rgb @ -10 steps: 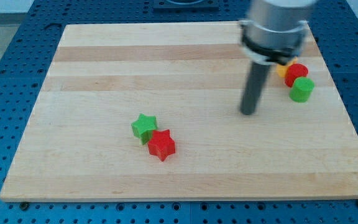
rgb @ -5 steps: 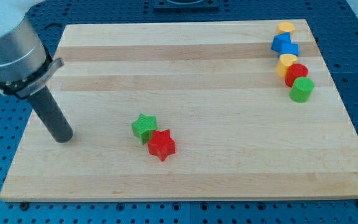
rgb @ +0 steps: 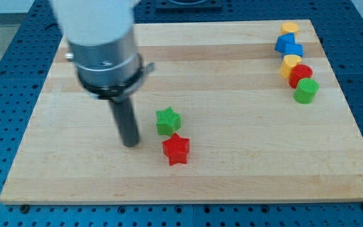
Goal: Slide the green star close to the green circle
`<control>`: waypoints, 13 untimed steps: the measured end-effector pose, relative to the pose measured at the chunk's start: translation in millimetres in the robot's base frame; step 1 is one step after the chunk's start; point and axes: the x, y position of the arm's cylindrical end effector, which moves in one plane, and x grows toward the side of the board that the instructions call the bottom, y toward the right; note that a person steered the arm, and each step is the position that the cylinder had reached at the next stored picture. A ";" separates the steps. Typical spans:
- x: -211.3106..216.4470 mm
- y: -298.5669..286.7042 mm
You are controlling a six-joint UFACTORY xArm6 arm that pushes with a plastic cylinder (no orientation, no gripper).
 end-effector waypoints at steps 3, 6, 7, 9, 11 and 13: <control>-40.9 96.6; -56.3 104.7; -47.1 41.8; -12.6 69.0; -12.6 200.0; -6.8 168.6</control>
